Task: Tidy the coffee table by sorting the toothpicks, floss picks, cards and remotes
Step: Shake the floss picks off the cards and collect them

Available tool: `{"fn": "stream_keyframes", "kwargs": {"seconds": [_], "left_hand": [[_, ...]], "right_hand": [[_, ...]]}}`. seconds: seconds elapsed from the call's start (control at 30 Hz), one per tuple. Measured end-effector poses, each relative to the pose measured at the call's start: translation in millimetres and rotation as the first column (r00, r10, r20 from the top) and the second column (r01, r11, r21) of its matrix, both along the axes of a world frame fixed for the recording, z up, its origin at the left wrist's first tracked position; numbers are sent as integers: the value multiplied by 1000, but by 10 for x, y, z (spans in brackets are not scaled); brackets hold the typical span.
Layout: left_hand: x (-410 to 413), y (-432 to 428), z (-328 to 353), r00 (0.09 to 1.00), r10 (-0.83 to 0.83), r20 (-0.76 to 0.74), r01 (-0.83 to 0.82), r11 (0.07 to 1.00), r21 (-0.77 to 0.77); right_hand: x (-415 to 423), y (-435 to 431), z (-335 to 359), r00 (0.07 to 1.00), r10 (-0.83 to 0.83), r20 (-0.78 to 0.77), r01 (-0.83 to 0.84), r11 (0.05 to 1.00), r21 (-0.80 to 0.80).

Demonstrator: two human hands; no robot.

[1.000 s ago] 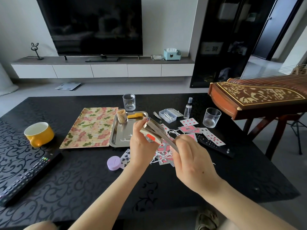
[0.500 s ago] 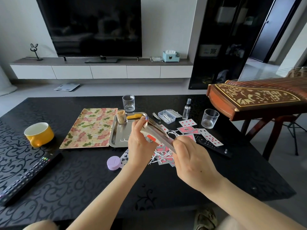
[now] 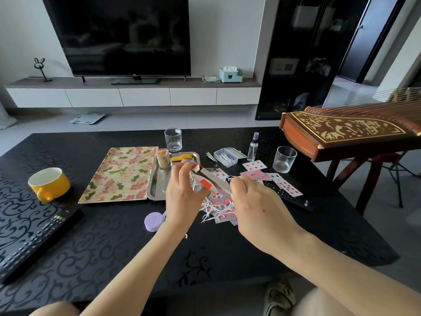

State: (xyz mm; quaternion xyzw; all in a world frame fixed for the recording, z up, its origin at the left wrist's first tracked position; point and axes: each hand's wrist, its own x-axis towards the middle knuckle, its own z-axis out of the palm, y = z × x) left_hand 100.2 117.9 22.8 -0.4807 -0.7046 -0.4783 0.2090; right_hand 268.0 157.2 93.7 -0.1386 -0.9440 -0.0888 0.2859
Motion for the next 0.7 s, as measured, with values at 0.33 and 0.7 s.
{"fn": "stream_keyframes", "kwargs": {"seconds": [0.33,0.7], "left_hand": [[-34,-14,22,999,18,-42,-21,997,-70],[-55,-9,24,996,-17,-84,6,993,-121]], "right_hand": [[-80,-31,218,991,-65,120,85,982,-170],[-116,-112,468,937,-111,332,190,958,-216]]}}
